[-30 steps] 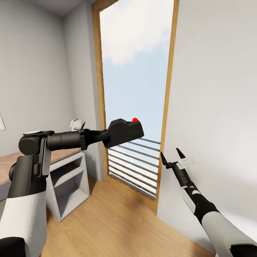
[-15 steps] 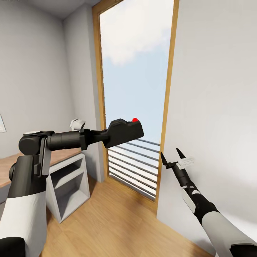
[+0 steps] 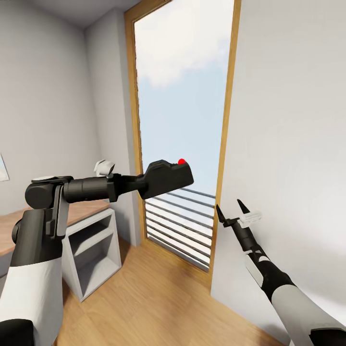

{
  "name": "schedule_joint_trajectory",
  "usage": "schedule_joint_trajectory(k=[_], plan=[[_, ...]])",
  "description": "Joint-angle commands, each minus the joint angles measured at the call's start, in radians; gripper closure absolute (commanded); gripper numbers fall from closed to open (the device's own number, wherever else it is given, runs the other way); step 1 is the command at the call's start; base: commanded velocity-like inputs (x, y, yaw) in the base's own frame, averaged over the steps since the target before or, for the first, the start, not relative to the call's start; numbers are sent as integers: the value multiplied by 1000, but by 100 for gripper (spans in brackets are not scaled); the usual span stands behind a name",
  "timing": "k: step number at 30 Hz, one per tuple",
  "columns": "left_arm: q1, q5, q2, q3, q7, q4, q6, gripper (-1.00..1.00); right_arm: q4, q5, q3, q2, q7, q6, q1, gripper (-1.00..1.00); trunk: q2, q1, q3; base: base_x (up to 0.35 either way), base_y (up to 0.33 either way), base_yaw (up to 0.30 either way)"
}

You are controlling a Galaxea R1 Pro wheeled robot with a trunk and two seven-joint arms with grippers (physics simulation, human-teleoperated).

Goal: Attach the digital camera to the camera tripod in the bedroom.

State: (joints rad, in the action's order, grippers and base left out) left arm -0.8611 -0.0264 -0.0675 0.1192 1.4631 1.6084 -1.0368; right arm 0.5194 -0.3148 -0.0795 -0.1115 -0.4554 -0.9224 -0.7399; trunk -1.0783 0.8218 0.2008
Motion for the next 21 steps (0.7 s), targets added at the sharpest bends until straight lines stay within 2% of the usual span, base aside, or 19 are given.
schedule_joint_trajectory(k=[1, 21], plan=[[-1, -3, 0, 0, 6, 0, -10, 100, -1, -11, -6, -1, -3, -3, -1, -100, 6, -4, -2, 0, 0, 0], [-1, -9, 0, -1, -5, 1, -10, 100, -13, -10, -6, -1, -3, -3, -1, -100, 146, -81, -64, 0, 0, 0]])
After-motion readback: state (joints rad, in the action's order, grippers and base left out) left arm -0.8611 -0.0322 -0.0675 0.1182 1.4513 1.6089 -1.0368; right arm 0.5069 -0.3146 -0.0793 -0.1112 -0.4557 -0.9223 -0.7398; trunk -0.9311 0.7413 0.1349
